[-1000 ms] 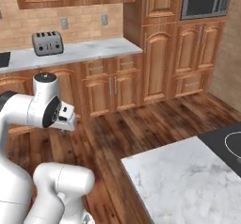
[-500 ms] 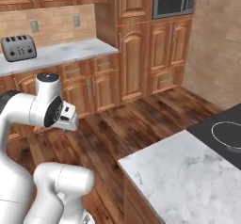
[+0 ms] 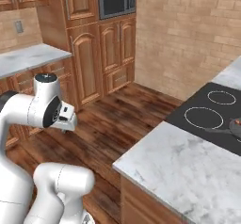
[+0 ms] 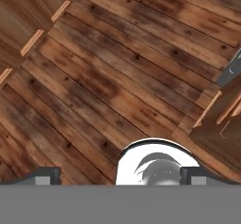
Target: Place the cold items (carrot and sweet potato) from the fridge in one tupperware on the dining counter. Place the warm items (kebab skewer and hot dog) in the stove area in another tupperware.
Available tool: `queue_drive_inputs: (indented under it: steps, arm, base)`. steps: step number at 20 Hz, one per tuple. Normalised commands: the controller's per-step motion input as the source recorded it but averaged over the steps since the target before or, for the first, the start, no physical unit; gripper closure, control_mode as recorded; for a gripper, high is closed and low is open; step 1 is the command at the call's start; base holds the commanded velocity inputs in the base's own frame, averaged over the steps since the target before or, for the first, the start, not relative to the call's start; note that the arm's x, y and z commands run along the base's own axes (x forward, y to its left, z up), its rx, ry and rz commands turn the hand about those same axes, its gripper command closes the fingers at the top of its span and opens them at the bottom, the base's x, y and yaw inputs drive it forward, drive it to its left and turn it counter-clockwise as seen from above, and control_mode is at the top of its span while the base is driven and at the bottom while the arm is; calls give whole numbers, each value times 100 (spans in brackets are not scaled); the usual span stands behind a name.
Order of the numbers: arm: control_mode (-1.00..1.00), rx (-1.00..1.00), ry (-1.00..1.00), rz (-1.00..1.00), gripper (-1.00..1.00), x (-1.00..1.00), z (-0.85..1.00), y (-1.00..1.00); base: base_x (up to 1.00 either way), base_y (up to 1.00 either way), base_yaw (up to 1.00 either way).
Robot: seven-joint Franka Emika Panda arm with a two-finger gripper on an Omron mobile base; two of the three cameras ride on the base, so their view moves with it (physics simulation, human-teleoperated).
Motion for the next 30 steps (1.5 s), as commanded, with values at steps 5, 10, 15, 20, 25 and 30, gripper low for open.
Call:
queue_drive_inputs:
  steps: [5,10,15,20,25,30]
  arm:
    - [100,0,0,0,-100,0,0,0]
    - [100,0,0,0,-100,0,0,0]
    - [100,0,0,0,-100,0,0,0]
    - [100,0,0,0,-100,0,0,0]
    - [100,0,0,0,-100,0,0,0]
    - [100,0,0,0,-100,0,0,0]
  base:
    - [97,33,-59]
    - [95,68,-60]
    - [90,81,-54]
    - [89,88,-50]
    - [87,90,-49]
    - [69,95,-49]
